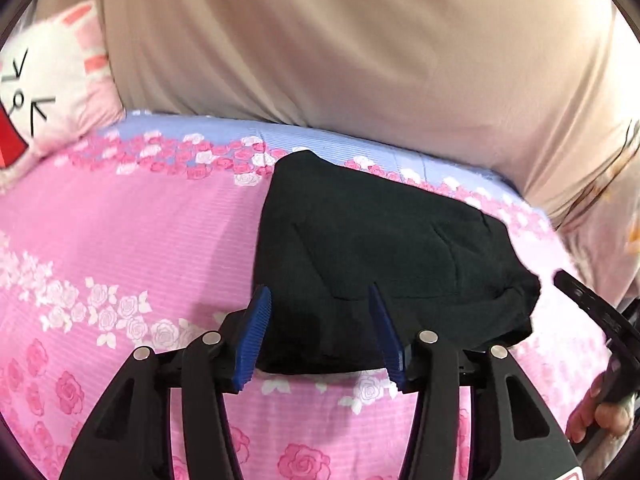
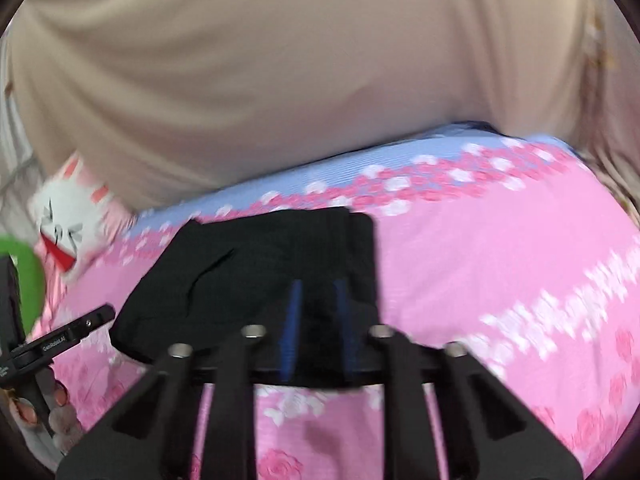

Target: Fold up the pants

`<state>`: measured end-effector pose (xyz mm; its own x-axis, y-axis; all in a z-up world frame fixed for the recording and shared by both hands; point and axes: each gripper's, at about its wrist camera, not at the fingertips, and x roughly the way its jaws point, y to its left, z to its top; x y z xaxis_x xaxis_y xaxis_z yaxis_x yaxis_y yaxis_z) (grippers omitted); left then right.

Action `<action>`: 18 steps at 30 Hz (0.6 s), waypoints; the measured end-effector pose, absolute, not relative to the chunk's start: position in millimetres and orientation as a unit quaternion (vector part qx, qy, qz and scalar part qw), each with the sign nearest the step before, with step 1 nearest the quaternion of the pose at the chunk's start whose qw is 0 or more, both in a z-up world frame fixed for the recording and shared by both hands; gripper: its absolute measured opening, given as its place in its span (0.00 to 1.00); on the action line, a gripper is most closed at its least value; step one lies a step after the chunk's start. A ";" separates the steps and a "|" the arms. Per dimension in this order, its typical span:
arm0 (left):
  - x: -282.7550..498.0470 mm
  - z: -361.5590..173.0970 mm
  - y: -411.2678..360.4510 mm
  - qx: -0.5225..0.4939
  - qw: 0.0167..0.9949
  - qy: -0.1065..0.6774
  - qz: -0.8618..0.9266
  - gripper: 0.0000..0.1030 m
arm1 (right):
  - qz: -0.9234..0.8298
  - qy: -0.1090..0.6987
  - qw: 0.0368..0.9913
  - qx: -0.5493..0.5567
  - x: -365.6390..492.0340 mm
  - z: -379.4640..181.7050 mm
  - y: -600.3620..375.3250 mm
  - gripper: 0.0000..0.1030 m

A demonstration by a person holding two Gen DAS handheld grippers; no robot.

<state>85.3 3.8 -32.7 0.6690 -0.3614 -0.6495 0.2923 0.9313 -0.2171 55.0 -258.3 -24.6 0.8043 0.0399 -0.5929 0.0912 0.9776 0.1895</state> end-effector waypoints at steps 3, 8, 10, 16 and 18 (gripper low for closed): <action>85.6 -39.0 -10.0 -0.015 0.917 0.363 -0.163 0.48 | -0.046 0.357 0.928 0.100 81.4 -67.3 -271.4 0.08; 75.6 -51.4 -16.6 0.025 0.926 0.350 -0.139 0.55 | -0.027 0.307 0.942 0.135 41.9 -39.5 -269.2 0.11; 73.0 -54.6 -18.5 0.029 0.929 0.343 -0.135 0.60 | -0.024 0.301 0.945 0.125 29.8 -39.3 -257.5 0.12; 62.7 -62.6 -26.8 0.050 0.939 0.319 -0.117 0.75 | -0.023 0.316 0.942 0.108 11.8 -66.1 -223.0 0.18; 60.8 -66.4 -29.1 0.056 0.940 0.316 -0.114 0.78 | -0.037 0.320 0.943 0.087 9.7 -67.4 -213.2 0.36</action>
<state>60.8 -29.1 -66.4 0.7737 -0.1793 -0.6076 0.2502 0.9676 0.0330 9.7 -213.2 -67.4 0.7922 -0.0152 -0.6101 0.1261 0.9822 0.1392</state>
